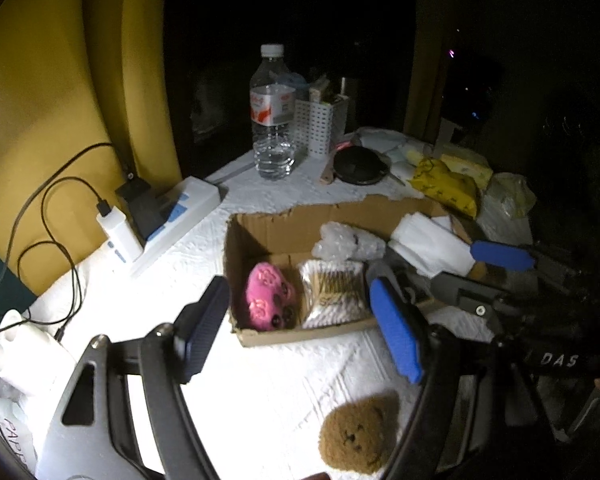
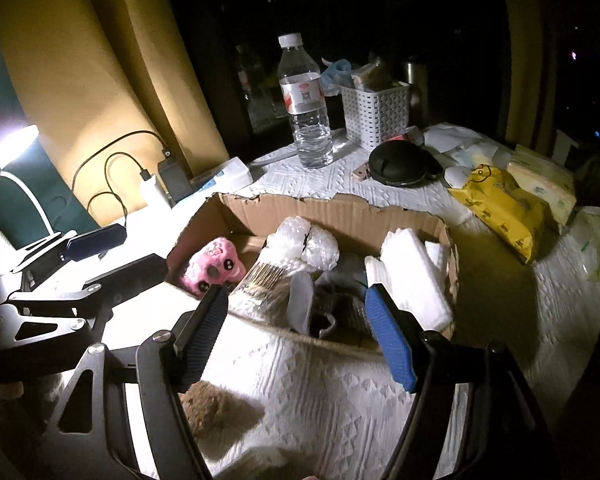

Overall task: Organize soft objects
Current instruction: 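Move the left gripper back to the brown teddy bear while the right gripper approaches the green tissue pack, then grasp the brown teddy bear with the left gripper while the right gripper grasps the green tissue pack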

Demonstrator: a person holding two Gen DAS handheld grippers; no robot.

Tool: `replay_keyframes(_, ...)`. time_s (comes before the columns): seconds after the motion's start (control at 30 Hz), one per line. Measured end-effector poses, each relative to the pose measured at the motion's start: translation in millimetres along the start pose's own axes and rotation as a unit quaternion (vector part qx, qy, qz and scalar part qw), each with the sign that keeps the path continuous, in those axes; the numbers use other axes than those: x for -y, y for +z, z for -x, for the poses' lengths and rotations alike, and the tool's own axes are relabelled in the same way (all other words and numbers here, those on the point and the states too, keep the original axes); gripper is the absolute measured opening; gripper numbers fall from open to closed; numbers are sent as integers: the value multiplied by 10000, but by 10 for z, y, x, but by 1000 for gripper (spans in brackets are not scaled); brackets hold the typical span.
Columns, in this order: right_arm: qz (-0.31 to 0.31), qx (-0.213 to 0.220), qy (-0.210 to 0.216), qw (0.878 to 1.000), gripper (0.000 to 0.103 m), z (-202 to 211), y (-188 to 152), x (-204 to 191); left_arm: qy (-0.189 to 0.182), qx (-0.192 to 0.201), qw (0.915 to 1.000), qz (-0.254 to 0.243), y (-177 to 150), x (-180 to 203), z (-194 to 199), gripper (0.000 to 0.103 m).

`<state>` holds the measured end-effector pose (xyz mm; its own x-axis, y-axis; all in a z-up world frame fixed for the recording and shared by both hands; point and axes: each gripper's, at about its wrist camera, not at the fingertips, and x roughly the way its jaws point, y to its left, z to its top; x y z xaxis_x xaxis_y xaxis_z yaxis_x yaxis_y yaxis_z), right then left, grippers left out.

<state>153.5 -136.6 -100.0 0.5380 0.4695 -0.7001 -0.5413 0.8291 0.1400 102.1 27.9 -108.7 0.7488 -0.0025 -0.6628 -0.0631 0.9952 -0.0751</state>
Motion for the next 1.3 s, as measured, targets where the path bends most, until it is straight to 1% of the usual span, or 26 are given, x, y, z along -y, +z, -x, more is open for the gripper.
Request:
replay_keyframes(0.33, -131, 19, 35, 9999, 75, 233, -251, -22, 17, -17, 10000, -27, -166, 24, 197, 74)
replay_keyframes(0.7, -159, -183, 19, 9997, 74, 300, -571, -56, -28, -142, 9998, -142, -396, 122, 272, 74)
replay_keyframes(0.93, -201, -386, 20, 9991, 74, 289, -820, -92, -76, -257, 9995, -140, -550, 141, 275, 74)
replay_keyframes(1.13, -234, -559, -79, 9981, 74, 242, -987, -88, -134, -331, 9991, -230, -627, 224, 265, 74)
replay_keyframes(1.3, -231, -769, -142, 9967, 74, 162, -1124, -106, -144, -467, 9983, -323, -702, 257, 223, 74)
